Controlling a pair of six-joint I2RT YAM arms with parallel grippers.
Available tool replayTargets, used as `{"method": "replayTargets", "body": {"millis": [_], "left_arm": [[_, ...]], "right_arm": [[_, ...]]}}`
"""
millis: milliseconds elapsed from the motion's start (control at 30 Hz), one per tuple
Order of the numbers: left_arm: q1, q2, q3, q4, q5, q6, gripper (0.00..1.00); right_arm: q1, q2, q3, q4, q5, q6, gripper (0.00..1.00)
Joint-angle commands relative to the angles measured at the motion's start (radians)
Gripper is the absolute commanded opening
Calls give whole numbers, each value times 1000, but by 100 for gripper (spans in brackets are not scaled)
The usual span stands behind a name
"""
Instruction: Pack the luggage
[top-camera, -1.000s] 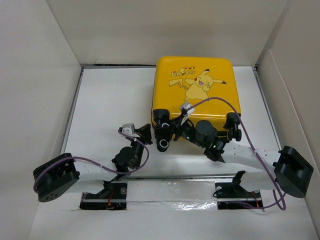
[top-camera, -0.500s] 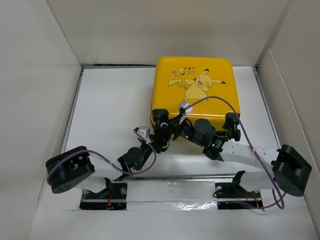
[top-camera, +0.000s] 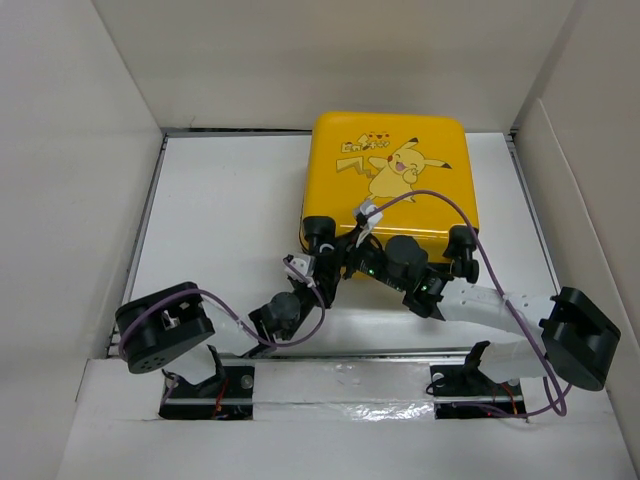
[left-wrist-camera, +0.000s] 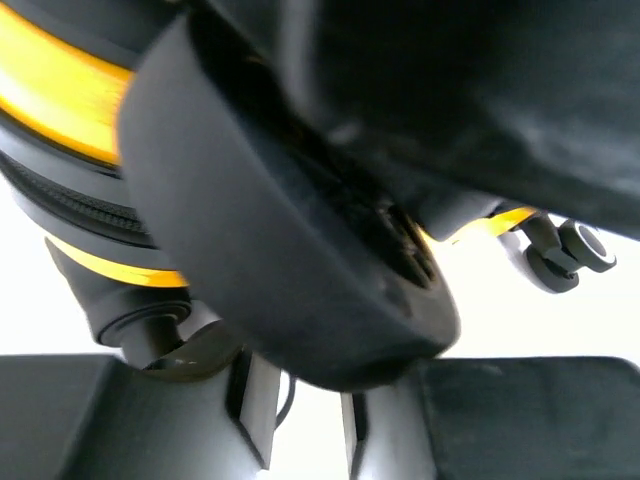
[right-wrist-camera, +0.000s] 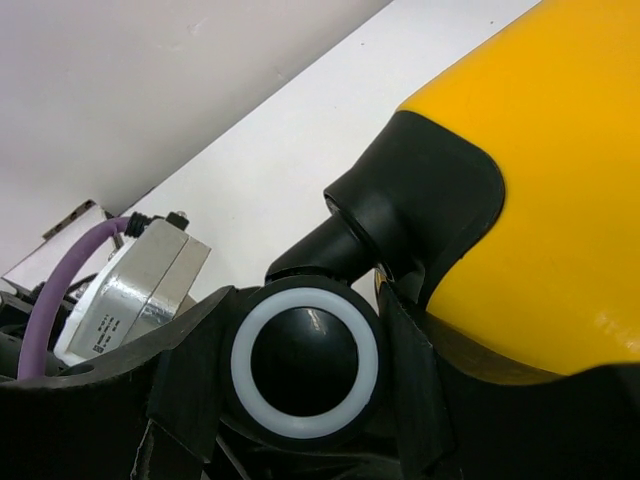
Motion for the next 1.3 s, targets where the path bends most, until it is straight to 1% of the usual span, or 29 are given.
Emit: {"method": "replayTargets", "body": {"millis": [0,33,100,133,333,533,600,700,733,767,800,833,867,900,933,967,1033,1067,1133,1167,1233,1267], "left_arm": [[33,8,79,198,-61,-17,18],[33,0,83,194,-77,-19,11],[33,-14,90,190,-114,-19,5],[33,-32,88,189,-124,-17,0],[33,-107,50,184,-205,-17,0],[33,-100,44,149,-234,-9,0],[33,-86,42,146,-227,-11,0],[33,-62,51,134,-168,-17,0],[33,-54,65,131,-150,-13,1],[33,-43,71,106,-130,-5,10],[33,-42,76,98,-119,-11,21],[33,-40,77,98,-111,-12,48],[33,-35,79,98,-110,-16,58],[33,-35,80,95,-111,-17,63],[42,-35,83,91,-114,-17,65],[43,-37,85,85,-114,-17,63],[43,-40,91,69,-122,-19,54],[43,-43,94,57,-131,-19,44],[52,-48,100,55,-137,-19,29],[52,-51,103,55,-148,-13,16],[52,-54,114,51,-163,-9,4],[52,-55,117,51,-173,-2,0]], "right_arm": [[22,-46,67,199,-47,49,23],[22,-47,65,199,-45,49,22],[22,-47,59,200,-42,52,22],[22,-47,53,200,-44,54,22],[31,-35,27,237,-44,72,21],[31,-39,19,238,-39,72,21],[31,-44,18,232,-33,71,21],[31,-44,21,228,-30,68,21],[31,-42,22,228,-30,68,21],[31,-41,24,229,-30,68,21],[31,-41,24,229,-30,68,21],[31,-39,24,228,-30,68,21],[31,-39,24,228,-30,68,21],[31,-39,24,228,-30,68,21],[31,-42,22,226,-30,66,21],[31,-44,22,226,-28,66,21],[31,-47,21,223,-27,66,21],[31,-50,22,220,-27,64,21],[31,-50,21,220,-25,63,21],[31,-52,19,219,-27,63,21],[31,-52,22,219,-30,63,21],[31,-52,21,219,-31,63,21]]}}
